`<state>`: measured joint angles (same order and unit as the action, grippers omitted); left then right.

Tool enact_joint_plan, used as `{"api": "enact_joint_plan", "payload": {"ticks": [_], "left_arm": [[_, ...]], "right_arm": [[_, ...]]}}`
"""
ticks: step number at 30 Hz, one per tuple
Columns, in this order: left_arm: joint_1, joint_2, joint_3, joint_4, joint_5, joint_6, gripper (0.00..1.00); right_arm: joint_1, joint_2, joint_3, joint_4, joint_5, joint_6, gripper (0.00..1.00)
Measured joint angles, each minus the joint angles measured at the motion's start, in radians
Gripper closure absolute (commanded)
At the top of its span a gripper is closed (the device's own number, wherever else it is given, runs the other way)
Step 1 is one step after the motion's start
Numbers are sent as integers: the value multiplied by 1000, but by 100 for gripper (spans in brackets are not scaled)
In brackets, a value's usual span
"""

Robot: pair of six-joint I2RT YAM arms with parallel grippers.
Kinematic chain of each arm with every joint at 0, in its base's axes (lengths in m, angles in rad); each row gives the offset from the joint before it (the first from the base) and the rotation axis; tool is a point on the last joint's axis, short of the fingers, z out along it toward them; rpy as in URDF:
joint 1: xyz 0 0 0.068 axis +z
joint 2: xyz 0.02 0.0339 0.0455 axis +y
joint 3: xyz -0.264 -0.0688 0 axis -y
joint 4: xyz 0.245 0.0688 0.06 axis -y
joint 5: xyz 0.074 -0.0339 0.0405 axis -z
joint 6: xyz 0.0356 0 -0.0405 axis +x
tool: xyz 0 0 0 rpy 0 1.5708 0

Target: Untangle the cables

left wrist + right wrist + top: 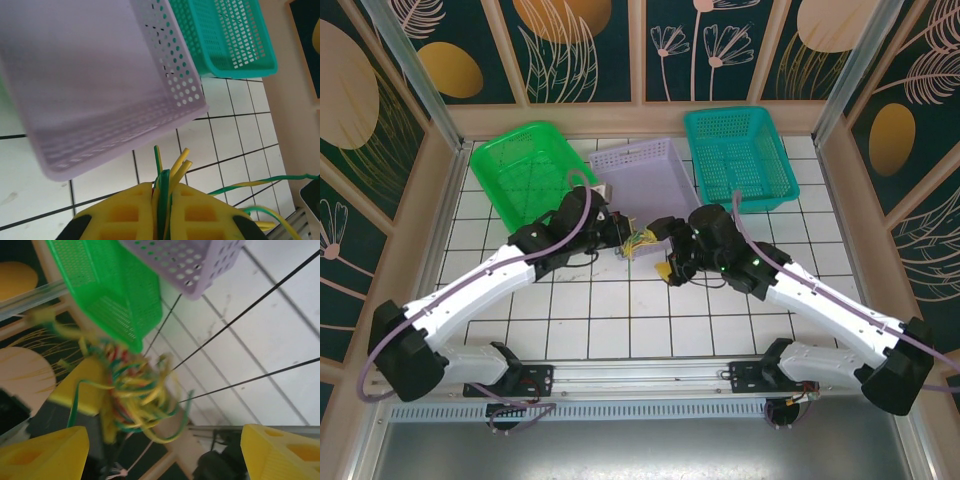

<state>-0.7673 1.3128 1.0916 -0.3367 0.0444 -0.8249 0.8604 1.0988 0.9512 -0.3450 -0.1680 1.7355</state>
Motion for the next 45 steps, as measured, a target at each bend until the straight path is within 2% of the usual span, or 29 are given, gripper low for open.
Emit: {"api": "enact_joint_plan", "payload": {"ticks": [6,11,15,19,24,27,32,38,42,45], "left_arm": [[-13,45,52,12,0,0,100],[-20,55,86,13,0,0,100],[-21,83,107,11,0,1,100],[-21,121,138,10,1,0,100],[-21,162,183,14,17,-1,100],[-21,165,194,19,30,-8,100],[-25,165,205,40,47,-21,100],[-27,167,205,49,57,-42,100],[-26,172,205,53,57,-49,100],[-26,173,205,60,67,-60,100]], "right_arm": [[2,-39,0,-18,100,48,15],[4,-135,34,-143,225,48,8],[5,-189,119,-211,327,-14,8],[9,-150,196,-209,333,-71,8],[14,-81,104,-119,302,-57,16],[-25,-44,38,-83,274,-43,21],[-101,4,30,5,238,-34,35],[-116,41,29,83,203,-26,48],[-124,54,11,114,187,-16,67],[-135,55,-4,129,177,-8,77]]}}
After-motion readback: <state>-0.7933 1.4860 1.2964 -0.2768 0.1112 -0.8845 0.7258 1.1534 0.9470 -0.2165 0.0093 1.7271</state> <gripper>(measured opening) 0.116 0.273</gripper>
